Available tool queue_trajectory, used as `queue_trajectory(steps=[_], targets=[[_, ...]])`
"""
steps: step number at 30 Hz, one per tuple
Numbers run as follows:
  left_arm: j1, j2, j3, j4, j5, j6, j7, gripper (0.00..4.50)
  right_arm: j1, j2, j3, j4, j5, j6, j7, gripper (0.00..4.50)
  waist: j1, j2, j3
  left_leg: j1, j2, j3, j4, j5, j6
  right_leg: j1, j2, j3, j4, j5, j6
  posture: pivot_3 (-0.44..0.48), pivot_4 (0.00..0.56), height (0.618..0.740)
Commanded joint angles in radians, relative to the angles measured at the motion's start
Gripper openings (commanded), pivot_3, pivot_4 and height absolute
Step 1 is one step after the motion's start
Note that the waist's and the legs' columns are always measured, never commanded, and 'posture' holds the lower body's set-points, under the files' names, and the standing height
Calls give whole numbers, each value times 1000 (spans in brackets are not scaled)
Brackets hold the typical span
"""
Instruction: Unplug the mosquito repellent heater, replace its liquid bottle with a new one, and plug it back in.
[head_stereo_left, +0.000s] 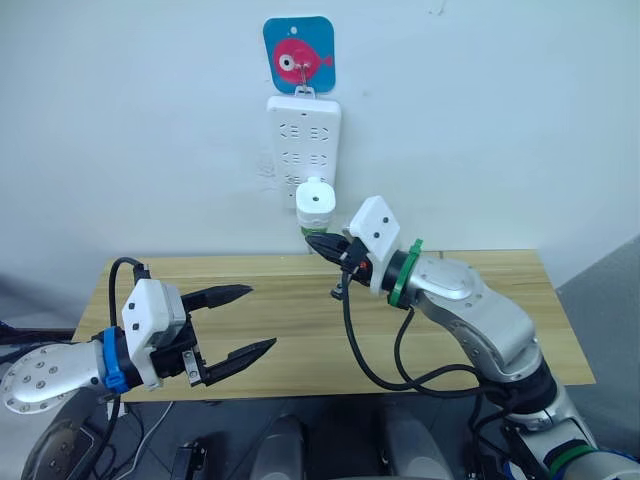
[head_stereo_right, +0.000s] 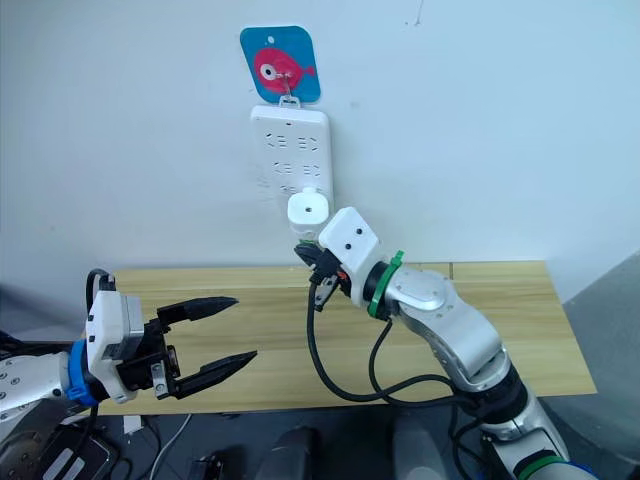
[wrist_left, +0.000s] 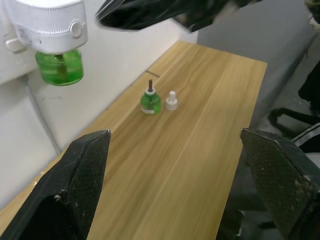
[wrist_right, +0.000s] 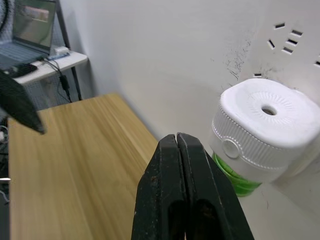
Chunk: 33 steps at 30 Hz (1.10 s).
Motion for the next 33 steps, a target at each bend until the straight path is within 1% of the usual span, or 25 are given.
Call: queue_trajectory(steps=[1, 10, 20, 33], targets=[[-4, 0, -10, -43, -10, -19, 32, 4387, -23, 17, -17, 10, -37, -39, -8, 40, 4, 0, 0, 0, 0, 0, 0, 0, 0, 0, 0, 0, 0, 0, 0, 0, 174, 740], [-57, 31, -35, -13, -28, -13, 37, 4387, -29, 39, -38, 38, -83, -35, -22, 40, 7, 0, 0, 0, 0, 0, -1, 0, 0, 0, 0, 0, 0, 0, 0, -8, 173, 740], [-95, 44, -58, 9, -23, -15, 38, 4387, -32, 66, -36, 58, -125, -11, -36, 40, 6, 0, 0, 0, 0, 0, -1, 0, 0, 0, 1, 0, 0, 0, 0, -13, 174, 740], [-110, 49, -66, 20, -26, -13, 46, 4387, -53, 111, -89, 96, -200, -43, -119, 40, 9, 0, 0, 0, 0, -1, 0, 1, -2, 0, 1, -1, 1, 0, 0, -15, 176, 740]])
